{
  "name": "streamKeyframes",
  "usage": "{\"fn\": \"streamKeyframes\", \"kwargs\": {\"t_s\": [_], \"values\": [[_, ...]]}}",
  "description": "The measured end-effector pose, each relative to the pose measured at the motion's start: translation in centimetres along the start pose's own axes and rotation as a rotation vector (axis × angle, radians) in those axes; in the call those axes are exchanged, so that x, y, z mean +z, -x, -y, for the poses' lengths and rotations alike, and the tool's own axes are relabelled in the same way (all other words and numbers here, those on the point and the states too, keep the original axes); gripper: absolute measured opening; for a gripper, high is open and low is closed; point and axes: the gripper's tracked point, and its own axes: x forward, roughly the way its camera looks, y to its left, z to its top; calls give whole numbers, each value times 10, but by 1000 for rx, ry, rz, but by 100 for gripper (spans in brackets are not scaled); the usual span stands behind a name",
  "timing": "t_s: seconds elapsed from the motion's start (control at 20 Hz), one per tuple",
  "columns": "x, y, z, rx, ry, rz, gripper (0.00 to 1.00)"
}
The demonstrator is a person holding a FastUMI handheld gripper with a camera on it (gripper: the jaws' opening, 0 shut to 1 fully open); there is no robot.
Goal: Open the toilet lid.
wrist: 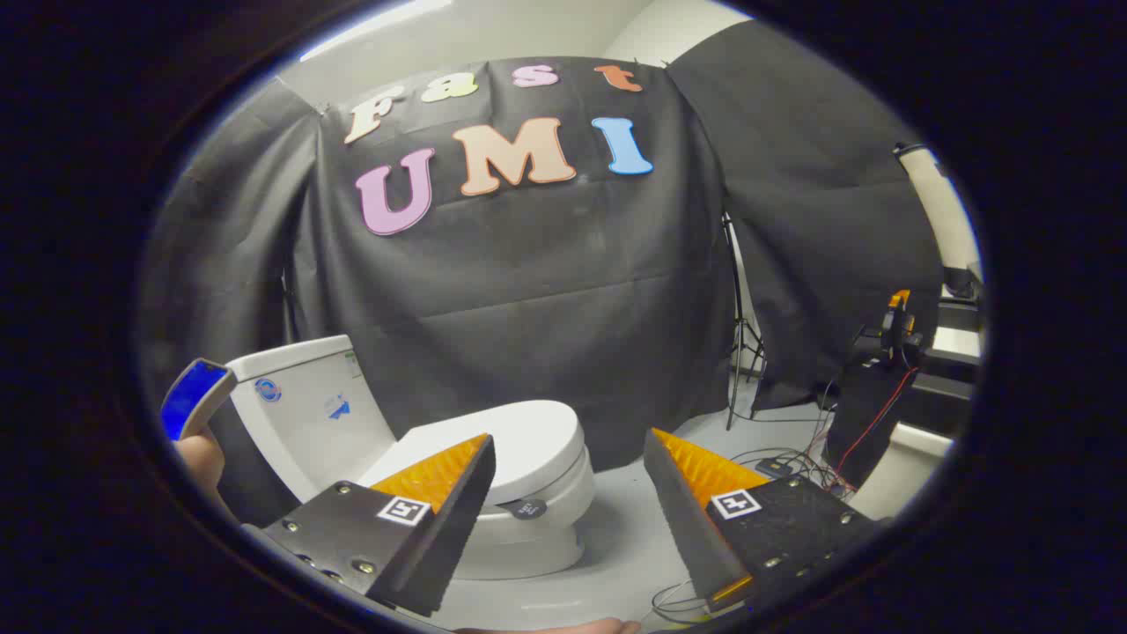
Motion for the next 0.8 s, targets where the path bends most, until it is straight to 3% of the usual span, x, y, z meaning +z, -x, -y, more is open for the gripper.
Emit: {"fn": "streamKeyframes", "kwargs": {"t_s": [0.8], "values": [[-22, -17, -16, 38, -29, -45, 100]]}}
